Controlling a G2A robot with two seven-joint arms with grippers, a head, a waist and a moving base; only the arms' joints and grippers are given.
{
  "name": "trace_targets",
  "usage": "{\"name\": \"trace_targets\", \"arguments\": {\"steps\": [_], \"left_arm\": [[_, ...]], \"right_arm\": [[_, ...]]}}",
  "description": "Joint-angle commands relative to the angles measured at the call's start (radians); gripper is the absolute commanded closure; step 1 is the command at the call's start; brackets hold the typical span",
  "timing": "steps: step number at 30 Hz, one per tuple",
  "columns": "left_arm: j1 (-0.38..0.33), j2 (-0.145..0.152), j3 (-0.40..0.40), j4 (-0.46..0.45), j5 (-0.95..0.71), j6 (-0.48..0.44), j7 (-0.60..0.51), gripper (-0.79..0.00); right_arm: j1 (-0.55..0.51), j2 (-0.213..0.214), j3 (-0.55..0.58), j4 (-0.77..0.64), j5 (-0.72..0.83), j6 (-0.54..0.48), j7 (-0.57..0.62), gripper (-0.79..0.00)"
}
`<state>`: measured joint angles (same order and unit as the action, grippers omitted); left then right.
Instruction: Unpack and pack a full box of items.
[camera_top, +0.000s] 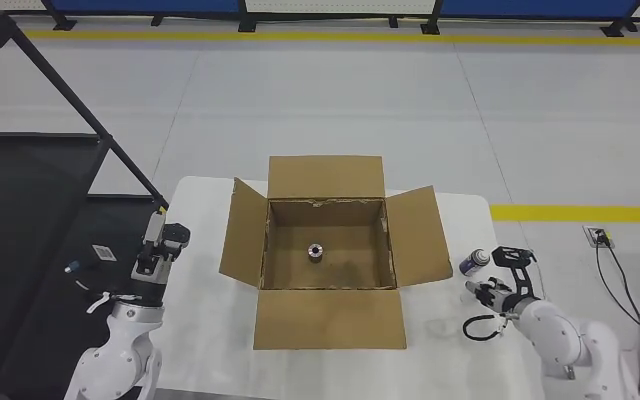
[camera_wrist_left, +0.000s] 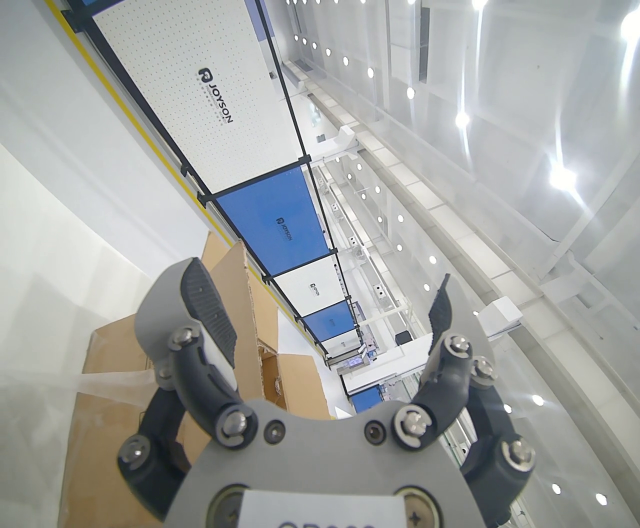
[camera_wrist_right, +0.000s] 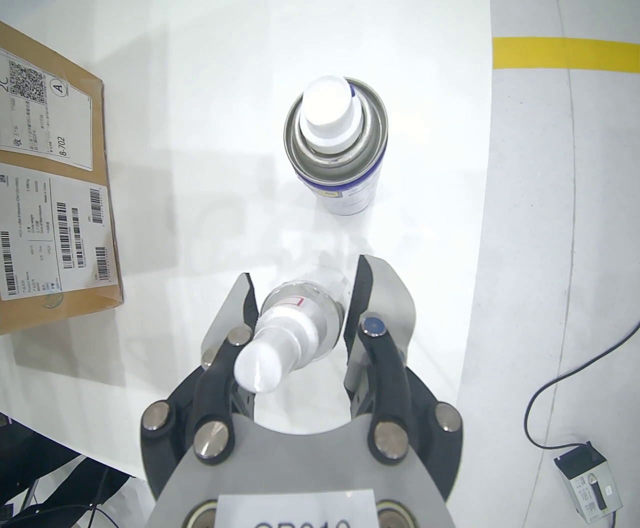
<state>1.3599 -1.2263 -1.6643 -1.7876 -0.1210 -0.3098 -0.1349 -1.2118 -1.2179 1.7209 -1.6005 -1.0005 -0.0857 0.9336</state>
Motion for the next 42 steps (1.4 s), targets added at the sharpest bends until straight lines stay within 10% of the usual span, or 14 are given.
{"name": "trace_targets", "arguments": {"steps": [1,14,21,30,42], "left_arm": [[-0.001,0.0,-0.001,0.0,0.0,-0.002,-0.003,-0.785],[-0.005,-0.002,-0.007,0.014,-0.018,-0.016,-0.009,-0.785],[0.012,-0.004,-0.02,0.019,-0.039,-0.035,0.008,-0.785],[0.046,-0.007,-0.042,0.019,-0.064,-0.057,0.035,-0.785],[0.066,-0.009,-0.063,0.013,-0.08,-0.064,0.025,-0.785]], "right_arm": [[-0.009,0.002,0.005,-0.021,0.004,0.009,-0.005,0.0],[-0.192,0.001,0.135,-0.492,0.195,0.132,-0.143,0.0],[-0.182,-0.004,-0.005,-0.641,0.183,0.162,-0.212,0.0],[0.1,-0.025,-0.407,-0.457,0.036,0.216,-0.169,0.0],[0.546,-0.149,-0.887,0.143,-0.05,0.402,-0.178,0.0]]}}
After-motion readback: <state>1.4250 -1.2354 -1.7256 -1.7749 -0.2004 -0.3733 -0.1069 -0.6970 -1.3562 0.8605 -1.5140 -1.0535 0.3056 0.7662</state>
